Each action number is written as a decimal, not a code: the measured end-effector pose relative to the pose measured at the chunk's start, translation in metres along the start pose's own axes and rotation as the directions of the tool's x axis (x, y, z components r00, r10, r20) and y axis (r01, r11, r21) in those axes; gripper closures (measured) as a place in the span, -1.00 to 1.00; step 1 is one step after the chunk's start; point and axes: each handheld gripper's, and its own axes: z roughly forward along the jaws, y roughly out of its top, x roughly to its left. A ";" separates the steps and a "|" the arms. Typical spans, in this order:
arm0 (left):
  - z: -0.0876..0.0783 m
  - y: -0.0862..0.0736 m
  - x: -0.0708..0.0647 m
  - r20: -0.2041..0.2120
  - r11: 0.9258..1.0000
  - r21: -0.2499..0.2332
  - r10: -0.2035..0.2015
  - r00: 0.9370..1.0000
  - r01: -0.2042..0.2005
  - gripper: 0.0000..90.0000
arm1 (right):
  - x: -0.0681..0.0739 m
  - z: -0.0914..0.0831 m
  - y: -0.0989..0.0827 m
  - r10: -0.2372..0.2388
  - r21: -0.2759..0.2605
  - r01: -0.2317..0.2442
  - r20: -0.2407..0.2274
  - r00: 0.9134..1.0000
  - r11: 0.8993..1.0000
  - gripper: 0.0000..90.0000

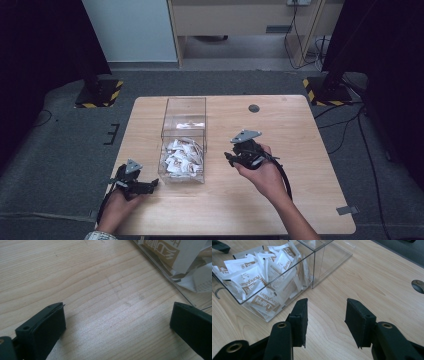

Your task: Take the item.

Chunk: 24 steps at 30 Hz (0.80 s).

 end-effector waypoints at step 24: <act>0.000 0.000 0.000 0.000 1.000 0.000 0.000 1.000 0.000 -1.00 | 0.007 -0.003 0.026 -0.022 -0.023 0.022 0.003 1.000 0.999 -0.01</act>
